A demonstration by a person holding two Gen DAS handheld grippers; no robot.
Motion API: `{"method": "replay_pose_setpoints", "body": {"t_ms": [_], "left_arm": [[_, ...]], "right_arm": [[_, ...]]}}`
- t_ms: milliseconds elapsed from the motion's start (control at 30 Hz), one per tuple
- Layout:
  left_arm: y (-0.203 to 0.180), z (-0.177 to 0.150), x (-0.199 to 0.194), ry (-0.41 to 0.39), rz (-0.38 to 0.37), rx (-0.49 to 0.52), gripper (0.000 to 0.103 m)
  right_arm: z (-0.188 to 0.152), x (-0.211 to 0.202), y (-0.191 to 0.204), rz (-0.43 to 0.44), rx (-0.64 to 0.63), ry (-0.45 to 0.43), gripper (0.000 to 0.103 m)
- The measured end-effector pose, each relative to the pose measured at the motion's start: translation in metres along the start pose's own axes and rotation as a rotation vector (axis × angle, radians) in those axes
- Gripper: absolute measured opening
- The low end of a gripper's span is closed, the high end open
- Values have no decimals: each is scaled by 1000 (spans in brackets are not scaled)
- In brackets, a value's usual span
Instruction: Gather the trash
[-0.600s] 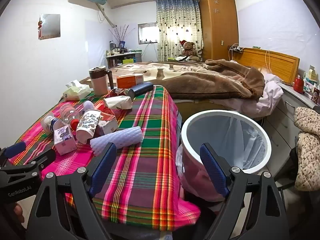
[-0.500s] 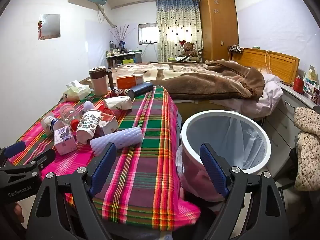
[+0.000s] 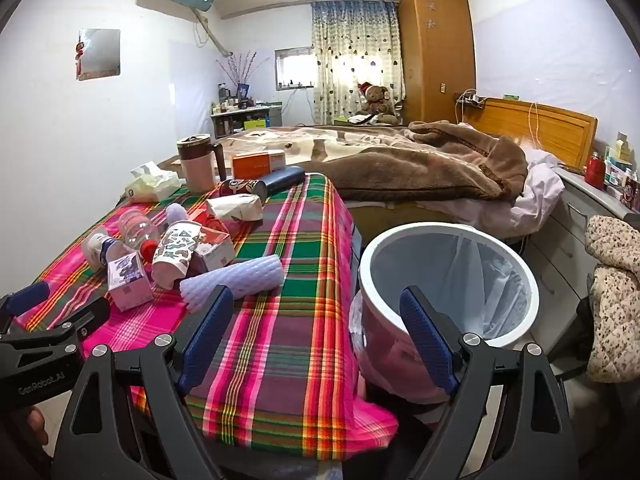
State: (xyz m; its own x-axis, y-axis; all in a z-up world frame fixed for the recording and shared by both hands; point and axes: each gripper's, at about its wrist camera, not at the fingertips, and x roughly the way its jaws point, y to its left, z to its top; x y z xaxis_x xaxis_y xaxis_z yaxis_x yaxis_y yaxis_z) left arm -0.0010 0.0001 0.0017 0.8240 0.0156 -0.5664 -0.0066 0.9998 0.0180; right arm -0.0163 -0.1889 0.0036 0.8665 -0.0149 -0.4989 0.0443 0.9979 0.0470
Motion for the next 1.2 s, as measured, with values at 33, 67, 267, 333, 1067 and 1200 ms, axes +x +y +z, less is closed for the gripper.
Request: {"method": "replay_pose_setpoints", "body": {"t_ms": [33, 67, 267, 333, 1067, 1200], "left_arm": [[-1, 0, 0, 0, 2, 2, 102], [0, 0, 0, -2, 2, 0, 102], [2, 1, -5, -21, 3, -3, 102], [4, 1, -11, -48, 17, -12, 102], [9, 6, -27, -110, 42, -17, 102], [9, 5, -25, -105, 40, -17, 102]], "right_arm": [[1, -1, 1, -3, -5, -2, 87], [1, -2, 1, -3, -5, -4, 87], [1, -2, 3, -5, -11, -7, 87], [1, -2, 4, -6, -11, -9, 87], [4, -5, 5, -4, -12, -20, 87], [4, -5, 5, -4, -12, -21, 87]]}}
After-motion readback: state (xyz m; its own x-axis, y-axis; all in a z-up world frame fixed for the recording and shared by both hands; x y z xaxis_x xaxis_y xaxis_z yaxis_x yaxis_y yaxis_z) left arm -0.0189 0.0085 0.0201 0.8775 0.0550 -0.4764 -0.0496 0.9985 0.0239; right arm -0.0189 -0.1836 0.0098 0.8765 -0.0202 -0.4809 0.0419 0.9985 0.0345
